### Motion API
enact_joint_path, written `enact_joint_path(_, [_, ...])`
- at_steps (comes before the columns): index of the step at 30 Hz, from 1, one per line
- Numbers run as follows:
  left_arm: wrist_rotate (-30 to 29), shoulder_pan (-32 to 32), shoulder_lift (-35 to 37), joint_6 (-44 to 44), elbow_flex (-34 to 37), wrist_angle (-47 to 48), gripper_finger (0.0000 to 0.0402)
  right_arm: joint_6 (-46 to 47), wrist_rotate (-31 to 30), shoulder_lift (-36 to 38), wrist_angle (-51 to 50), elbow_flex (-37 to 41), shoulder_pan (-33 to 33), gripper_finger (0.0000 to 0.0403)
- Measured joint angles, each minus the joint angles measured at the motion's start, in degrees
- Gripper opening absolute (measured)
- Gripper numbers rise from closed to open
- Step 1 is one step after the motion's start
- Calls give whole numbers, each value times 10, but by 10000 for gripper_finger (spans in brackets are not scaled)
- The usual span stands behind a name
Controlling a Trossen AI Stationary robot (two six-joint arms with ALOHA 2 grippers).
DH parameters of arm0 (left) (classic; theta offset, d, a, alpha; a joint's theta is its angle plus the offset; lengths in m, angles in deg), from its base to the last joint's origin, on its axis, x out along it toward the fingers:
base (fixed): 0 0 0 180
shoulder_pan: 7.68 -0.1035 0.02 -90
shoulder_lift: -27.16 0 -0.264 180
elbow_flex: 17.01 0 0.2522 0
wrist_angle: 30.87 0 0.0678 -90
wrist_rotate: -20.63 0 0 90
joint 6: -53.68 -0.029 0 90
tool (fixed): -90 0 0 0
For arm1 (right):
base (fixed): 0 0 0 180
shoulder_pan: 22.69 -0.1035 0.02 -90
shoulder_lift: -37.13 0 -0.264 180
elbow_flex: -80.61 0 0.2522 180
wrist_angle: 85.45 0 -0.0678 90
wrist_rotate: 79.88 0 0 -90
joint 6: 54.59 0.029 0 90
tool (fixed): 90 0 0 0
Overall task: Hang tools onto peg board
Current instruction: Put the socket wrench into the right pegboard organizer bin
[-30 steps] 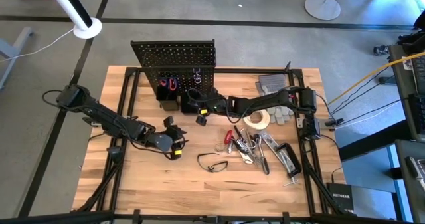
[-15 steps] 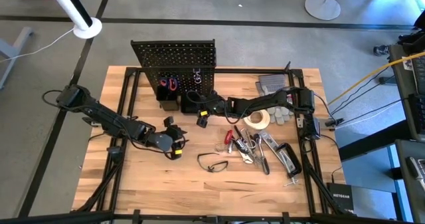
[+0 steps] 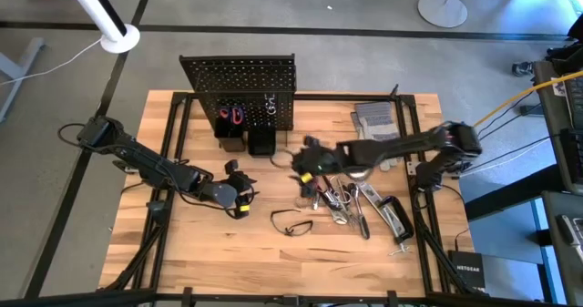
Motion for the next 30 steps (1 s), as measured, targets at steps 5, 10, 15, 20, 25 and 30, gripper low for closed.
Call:
enact_joint_path(5, [0, 0, 0, 2, 0, -3, 155, 82, 2, 23, -141, 0, -60, 209])
enact_joint_path(10, [0, 0, 0, 0, 0, -10, 155, 166, 2, 16, -220, 15, -96, 209])
enact_joint_path(15, [0, 0, 0, 0, 0, -12, 155, 267, 4, 16, -220, 78, -99, 209])
enact_joint_path(20, [0, 0, 0, 2, 0, -12, 155, 360, 3, 15, -120, 152, -94, 209])
enact_joint_path(25, [0, 0, 0, 4, 0, -12, 155, 428, -9, 15, -34, 201, -94, 209])
enact_joint_path(30, [0, 0, 0, 4, 0, -12, 155, 475, -56, 15, -22, 226, -95, 209])
